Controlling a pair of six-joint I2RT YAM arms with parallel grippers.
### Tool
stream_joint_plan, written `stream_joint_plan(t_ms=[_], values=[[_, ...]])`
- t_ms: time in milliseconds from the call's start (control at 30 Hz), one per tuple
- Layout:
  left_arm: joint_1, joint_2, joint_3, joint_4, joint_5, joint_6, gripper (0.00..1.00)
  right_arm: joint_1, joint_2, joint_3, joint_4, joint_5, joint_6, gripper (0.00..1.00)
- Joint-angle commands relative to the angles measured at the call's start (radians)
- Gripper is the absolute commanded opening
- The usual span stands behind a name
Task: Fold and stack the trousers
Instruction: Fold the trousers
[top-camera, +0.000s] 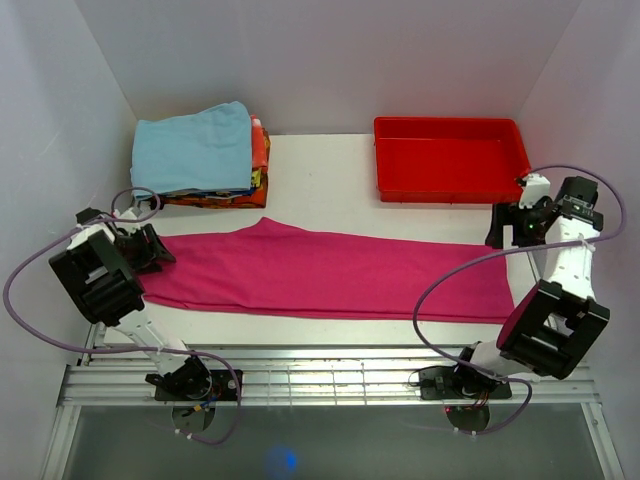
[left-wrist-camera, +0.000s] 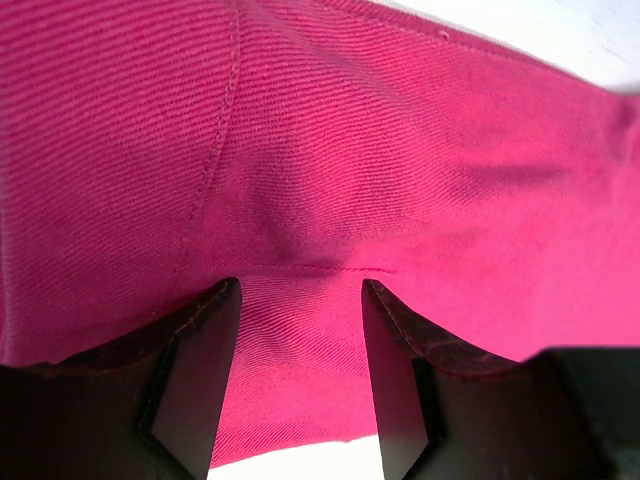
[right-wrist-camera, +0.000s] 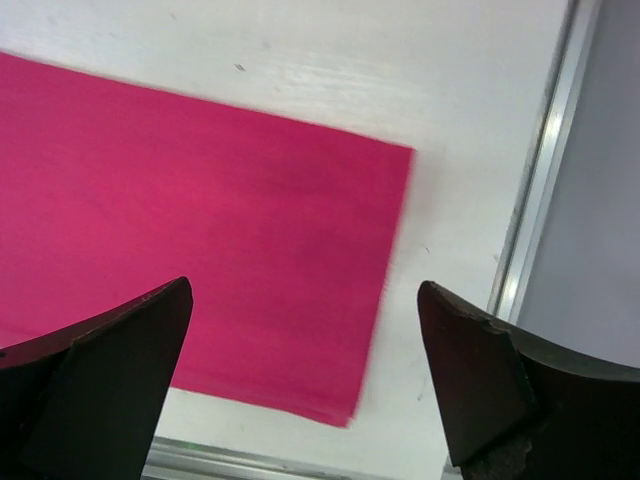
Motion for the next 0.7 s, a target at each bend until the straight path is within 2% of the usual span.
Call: stream_joint_plan(t_ms=[0, 100, 233, 367, 667], values=[[0.051, 0.035, 0.022, 0.058, -0.167, 0.029, 0.63, -0.076, 0.037, -0.015, -0.082, 0.035, -0.085, 0.96], [0.058, 0.029, 0.015, 0.058, -0.173, 0.046, 0.63, -0.099, 0.077, -0.046, -0.102, 0.017, -0.088, 0.87], [0.059, 0.009, -0.004, 0.058, -0.145, 0.052, 0.63, -0.101, 0.100, -0.133, -0.061, 0.030, -0.053, 0.81], [0.059, 0.003, -0.005, 0.053, -0.127, 0.052, 0.63, -0.101, 0.114, -0.242, 0.037, 0.061, -0.022, 0.79], [0.058, -0.014, 0.002, 0.044, -0.098, 0.048, 0.63, -0.093, 0.228, -0.353, 0.139, 0.144, -0.007, 0.74]])
